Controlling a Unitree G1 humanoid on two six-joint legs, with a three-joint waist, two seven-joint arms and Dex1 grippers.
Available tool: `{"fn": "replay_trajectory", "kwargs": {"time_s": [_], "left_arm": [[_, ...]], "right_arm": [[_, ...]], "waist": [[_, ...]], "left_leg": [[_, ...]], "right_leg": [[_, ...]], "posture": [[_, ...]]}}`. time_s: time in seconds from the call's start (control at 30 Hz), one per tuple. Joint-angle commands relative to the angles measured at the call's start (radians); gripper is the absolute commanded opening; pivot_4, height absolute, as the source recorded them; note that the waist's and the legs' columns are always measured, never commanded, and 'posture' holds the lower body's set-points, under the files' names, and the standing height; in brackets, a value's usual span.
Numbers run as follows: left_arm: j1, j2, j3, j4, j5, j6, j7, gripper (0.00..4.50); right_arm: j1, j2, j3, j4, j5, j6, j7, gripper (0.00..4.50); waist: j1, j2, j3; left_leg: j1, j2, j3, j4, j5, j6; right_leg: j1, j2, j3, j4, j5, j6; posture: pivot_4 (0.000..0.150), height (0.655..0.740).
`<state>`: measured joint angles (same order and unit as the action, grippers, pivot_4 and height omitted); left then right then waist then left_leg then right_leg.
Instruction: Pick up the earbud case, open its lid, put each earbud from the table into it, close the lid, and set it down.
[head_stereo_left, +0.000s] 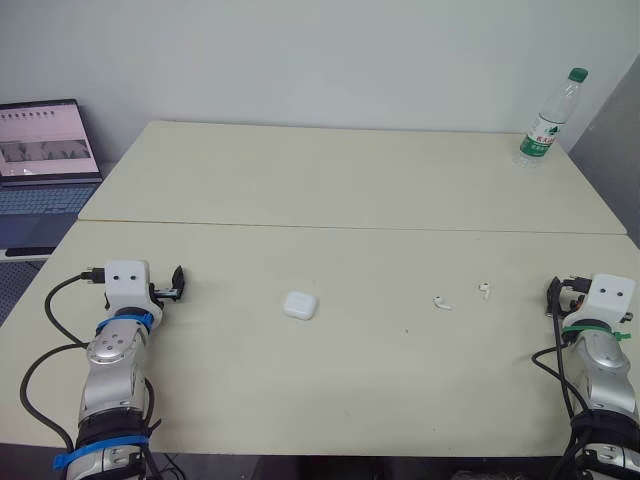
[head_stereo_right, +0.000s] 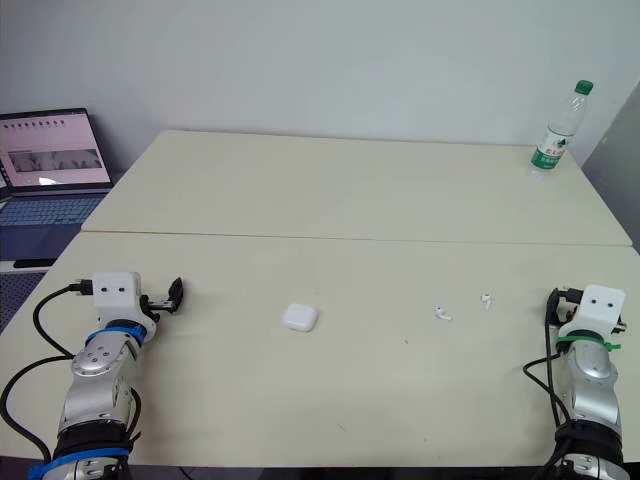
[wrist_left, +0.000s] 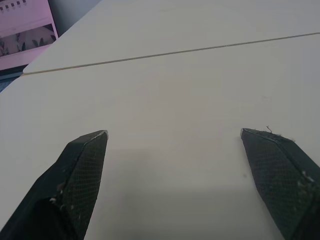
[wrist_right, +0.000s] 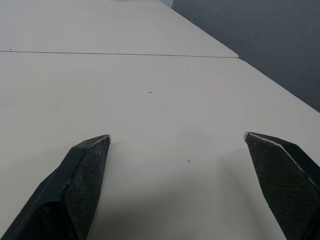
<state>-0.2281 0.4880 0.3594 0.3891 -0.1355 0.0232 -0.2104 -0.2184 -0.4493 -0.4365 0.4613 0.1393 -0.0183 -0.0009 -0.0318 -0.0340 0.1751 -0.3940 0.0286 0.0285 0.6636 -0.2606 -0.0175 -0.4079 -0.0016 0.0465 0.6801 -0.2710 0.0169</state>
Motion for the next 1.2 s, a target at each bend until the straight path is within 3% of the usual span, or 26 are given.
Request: {"fn": "replay_trajectory", "kwargs": {"time_s": [0.03, 0.3, 0.47, 0.67, 0.83, 1.0, 1.2], "left_arm": [[0.008, 0.019, 0.006, -0.03, -0.004, 0.004, -0.008, 4.46], [0.018, 0.024, 0.011, -0.053, -0.01, 0.011, -0.016, 4.46], [0.075, 0.039, 0.028, -0.233, -0.077, 0.085, -0.081, 4.46], [0.151, 0.08, 0.012, -0.501, -0.176, 0.227, -0.185, 4.46], [0.181, 0.099, -0.061, -0.751, -0.272, 0.432, -0.235, 4.46], [0.182, 0.074, -0.148, -0.963, -0.433, 0.712, -0.202, 4.46], [0.143, 0.03, -0.269, -1.039, -0.513, 0.922, -0.142, 4.46]], "right_arm": [[0.005, -0.023, -0.028, -0.022, 0.007, -0.019, -0.009, 4.5], [-0.004, -0.028, -0.026, -0.013, 0.006, -0.022, 0.001, 4.5], [-0.043, -0.091, -0.021, 0.01, 0.023, -0.018, 0.087, 4.5], [-0.152, -0.191, 0.031, 0.063, 0.093, 0.014, 0.375, 4.5], [-0.246, -0.241, 0.134, 0.003, 0.157, 0.089, 0.667, 4.5], [-0.301, -0.255, 0.246, -0.155, 0.282, 0.268, 0.973, 4.5], [-0.308, -0.263, 0.393, -0.372, 0.359, 0.449, 1.164, 4.5]], "waist": [[0.0, 0.0, 0.0], [0.0, 0.0, 0.0], [-0.001, 0.0, 0.0], [-0.004, 0.0, 0.0], [-0.003, 0.0, 0.0], [-0.001, 0.0, 0.0], [0.0, 0.0, 0.0]], "left_leg": [[0.0, 0.0, 0.0, 0.0, 0.0, 0.0], [0.0, 0.0, 0.0, 0.0, 0.0, 0.0], [0.0, 0.0, 0.001, 0.0, 0.0, 0.0], [0.002, 0.001, 0.001, 0.0, 0.0, 0.0], [0.002, 0.0, 0.001, 0.0, 0.0, 0.0], [0.001, 0.0, -0.001, 0.0, 0.0, 0.0], [0.0, 0.0, -0.004, 0.0, 0.0, 0.0]], "right_leg": [[0.0, 0.0, 0.0, 0.0, 0.0, 0.0], [0.0, 0.0, 0.0, 0.0, 0.0, 0.0], [0.0, 0.0, 0.001, 0.0, 0.0, 0.0], [0.0, 0.0, 0.001, 0.0, 0.0, 0.0], [0.001, 0.001, 0.001, 0.0, 0.0, 0.0], [0.001, 0.001, 0.0, 0.0, 0.0, 0.0], [0.001, 0.001, -0.002, 0.0, 0.0, 0.0]], "posture": [[0.15, 0.74], [0.15, 0.74], [0.15, 0.74], [0.15, 0.74], [0.15, 0.74], [0.15, 0.74], [0.15, 0.74]]}}
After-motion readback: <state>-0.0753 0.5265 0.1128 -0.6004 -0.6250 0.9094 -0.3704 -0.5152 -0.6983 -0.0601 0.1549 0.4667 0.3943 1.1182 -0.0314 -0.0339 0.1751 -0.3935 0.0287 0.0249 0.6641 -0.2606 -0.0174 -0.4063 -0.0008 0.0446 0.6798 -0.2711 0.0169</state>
